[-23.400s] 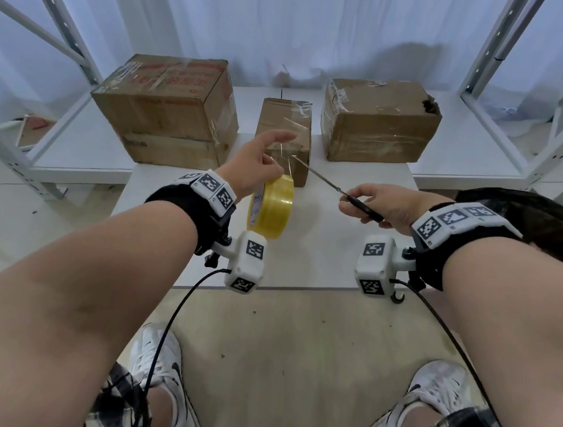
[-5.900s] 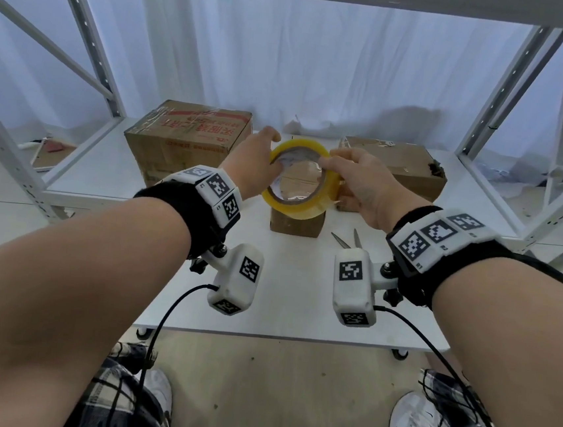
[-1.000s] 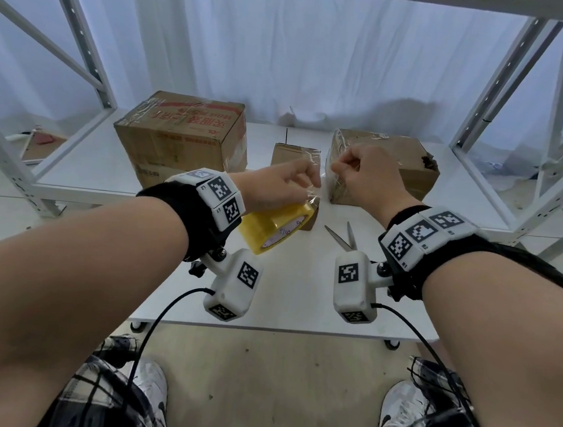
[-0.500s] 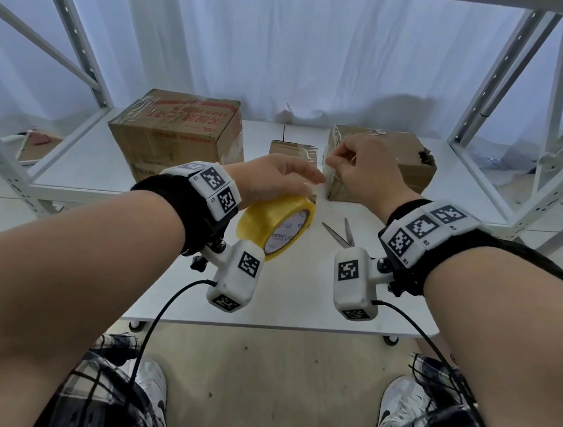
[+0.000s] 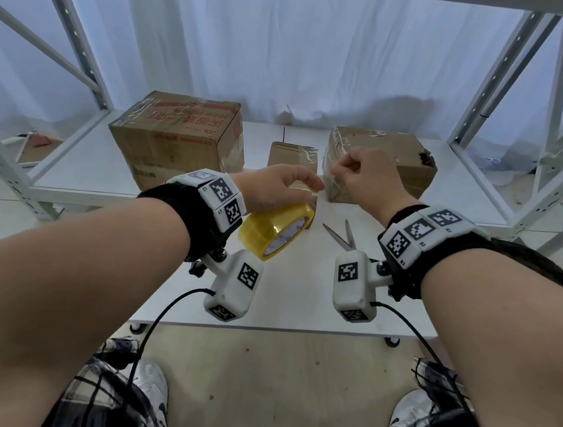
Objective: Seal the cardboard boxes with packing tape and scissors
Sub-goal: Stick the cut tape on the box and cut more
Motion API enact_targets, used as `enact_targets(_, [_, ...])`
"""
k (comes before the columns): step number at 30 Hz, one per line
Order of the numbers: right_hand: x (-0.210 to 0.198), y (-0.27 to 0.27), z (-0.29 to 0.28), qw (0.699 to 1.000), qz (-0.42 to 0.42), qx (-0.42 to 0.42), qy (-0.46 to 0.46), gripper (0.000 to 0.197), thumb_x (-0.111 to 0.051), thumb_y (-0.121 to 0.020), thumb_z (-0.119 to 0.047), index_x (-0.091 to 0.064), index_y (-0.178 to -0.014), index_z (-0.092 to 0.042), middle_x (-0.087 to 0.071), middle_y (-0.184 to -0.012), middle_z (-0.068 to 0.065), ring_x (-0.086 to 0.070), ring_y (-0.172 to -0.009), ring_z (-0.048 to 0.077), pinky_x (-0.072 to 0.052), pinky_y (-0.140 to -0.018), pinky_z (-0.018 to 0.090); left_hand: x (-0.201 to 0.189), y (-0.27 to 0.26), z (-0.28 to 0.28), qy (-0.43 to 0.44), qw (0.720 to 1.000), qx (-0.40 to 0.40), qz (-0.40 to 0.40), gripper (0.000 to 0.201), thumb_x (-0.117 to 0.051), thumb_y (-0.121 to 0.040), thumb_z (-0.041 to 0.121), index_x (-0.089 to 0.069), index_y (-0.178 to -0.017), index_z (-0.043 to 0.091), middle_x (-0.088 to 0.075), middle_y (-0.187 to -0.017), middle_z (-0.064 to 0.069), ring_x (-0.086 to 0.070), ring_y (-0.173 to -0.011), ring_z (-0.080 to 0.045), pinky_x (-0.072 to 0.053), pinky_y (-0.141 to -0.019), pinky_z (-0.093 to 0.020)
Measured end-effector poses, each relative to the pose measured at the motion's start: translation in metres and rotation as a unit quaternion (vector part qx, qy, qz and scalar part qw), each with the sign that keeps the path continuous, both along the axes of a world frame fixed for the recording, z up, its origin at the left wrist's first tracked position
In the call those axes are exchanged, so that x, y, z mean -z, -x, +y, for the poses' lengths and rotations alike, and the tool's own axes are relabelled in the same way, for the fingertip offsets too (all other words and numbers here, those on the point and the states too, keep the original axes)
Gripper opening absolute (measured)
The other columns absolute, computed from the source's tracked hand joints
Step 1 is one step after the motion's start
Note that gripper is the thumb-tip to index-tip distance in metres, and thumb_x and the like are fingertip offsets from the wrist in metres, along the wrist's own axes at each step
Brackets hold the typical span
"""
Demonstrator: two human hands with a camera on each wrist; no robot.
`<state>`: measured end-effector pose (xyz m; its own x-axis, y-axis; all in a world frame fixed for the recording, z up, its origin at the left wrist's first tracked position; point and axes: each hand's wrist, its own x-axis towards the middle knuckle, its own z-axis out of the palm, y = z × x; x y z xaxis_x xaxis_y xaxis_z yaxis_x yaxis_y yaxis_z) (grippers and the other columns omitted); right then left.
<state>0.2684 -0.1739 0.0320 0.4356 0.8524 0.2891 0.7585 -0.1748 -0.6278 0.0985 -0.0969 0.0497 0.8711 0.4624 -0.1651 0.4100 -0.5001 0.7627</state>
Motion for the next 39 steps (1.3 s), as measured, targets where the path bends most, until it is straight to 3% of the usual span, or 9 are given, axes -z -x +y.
enact_targets(6, [0.008,-0.004,-0.007,0.999,-0.004,-0.017,0.040,0.009,-0.065,-0.090,-0.016,-0.063,-0.082,-0.018,-0.058,-0.074,-0.007,-0.052,-0.066,0.004,-0.041,-0.066,0.019,0.004,-0.004,-0.003,0.012,0.999,-0.001,0.041,0.037,-0.057,-0.095,0.022,-0.053,-0.131,0.022,-0.055,-0.116,0.003,-0.055,-0.102,-0.016,-0.048,-0.083,-0.024])
enact_targets(8, [0.015,-0.006,-0.010,0.998,-0.015,-0.017,0.065,0.008,-0.064,-0.090,-0.017,-0.064,-0.082,-0.019,-0.057,-0.074,-0.010,-0.051,-0.068,0.003,-0.044,-0.072,0.023,0.008,-0.007,-0.004,0.009,0.998,0.010,0.054,0.038,-0.056,-0.096,0.019,-0.050,-0.133,0.020,-0.056,-0.117,0.001,-0.054,-0.100,-0.015,-0.046,-0.080,-0.021])
enact_targets(13, [0.033,-0.010,-0.016,0.992,-0.032,0.004,0.122,0.002,-0.061,-0.091,-0.017,-0.063,-0.092,-0.017,-0.053,-0.079,-0.011,-0.054,-0.081,0.012,-0.047,-0.081,0.030,0.028,-0.022,-0.006,-0.024,0.996,0.027,0.080,0.041,-0.053,-0.097,0.017,-0.048,-0.138,0.018,-0.049,-0.137,0.001,-0.047,-0.107,-0.008,-0.038,-0.095,-0.022])
enact_targets(19, [0.057,-0.015,-0.021,0.992,0.044,0.032,0.117,0.020,-0.069,-0.085,-0.013,-0.054,-0.097,-0.018,-0.055,-0.075,-0.006,-0.052,-0.067,0.006,-0.037,-0.063,0.019,0.055,-0.030,-0.011,-0.015,0.992,0.042,0.118,0.041,-0.048,-0.097,0.008,-0.047,-0.137,0.016,-0.050,-0.137,-0.005,-0.047,-0.125,-0.018,-0.036,-0.106,-0.028])
enact_targets(23, [0.055,-0.017,-0.023,0.994,0.034,0.033,0.096,0.006,-0.068,-0.085,-0.012,-0.066,-0.090,-0.010,-0.055,-0.072,-0.007,-0.049,-0.065,0.003,-0.036,-0.060,0.012,0.059,-0.030,-0.010,0.007,0.994,0.042,0.098,0.041,-0.039,-0.097,-0.001,-0.050,-0.135,0.013,-0.054,-0.133,-0.007,-0.048,-0.124,-0.015,-0.034,-0.106,-0.025])
enact_targets(29, [0.047,-0.012,-0.025,0.995,0.052,0.029,0.084,0.005,-0.062,-0.090,-0.012,-0.062,-0.094,-0.009,-0.055,-0.077,-0.005,-0.051,-0.074,0.011,-0.040,-0.073,0.025,0.061,-0.027,-0.010,0.025,0.997,0.029,0.063,0.032,-0.052,-0.097,0.014,-0.054,-0.128,0.022,-0.058,-0.117,-0.004,-0.056,-0.097,-0.009,-0.042,-0.095,-0.024])
enact_targets(33, [0.038,-0.012,-0.026,0.987,0.085,0.024,0.134,0.041,-0.072,-0.084,-0.030,-0.061,-0.114,-0.004,-0.061,-0.097,0.005,-0.056,-0.086,0.015,-0.047,-0.082,0.032,0.063,-0.022,-0.010,0.026,0.999,0.020,0.043,0.030,-0.062,-0.092,0.024,-0.056,-0.122,0.025,-0.058,-0.116,-0.003,-0.057,-0.100,-0.009,-0.043,-0.091,-0.023])
enact_targets(35, [0.037,-0.013,-0.029,0.983,0.082,0.020,0.163,0.035,-0.073,-0.084,-0.028,-0.068,-0.105,-0.001,-0.065,-0.097,0.007,-0.055,-0.076,0.008,-0.047,-0.078,0.030,0.063,-0.020,-0.011,0.024,0.999,0.012,0.039,0.033,-0.066,-0.089,0.028,-0.056,-0.120,0.025,-0.058,-0.117,-0.003,-0.057,-0.104,-0.012,-0.043,-0.090,-0.022])
enact_targets(39, [0.039,-0.015,-0.031,0.980,0.108,0.032,0.164,0.014,-0.073,-0.084,-0.021,-0.070,-0.075,-0.011,-0.061,-0.075,-0.005,-0.049,-0.067,0.004,-0.041,-0.065,0.022,0.063,-0.019,-0.014,0.012,0.999,0.015,0.029,0.031,-0.066,-0.089,0.026,-0.055,-0.119,0.026,-0.057,-0.115,0.001,-0.056,-0.099,-0.008,-0.041,-0.078,-0.012])
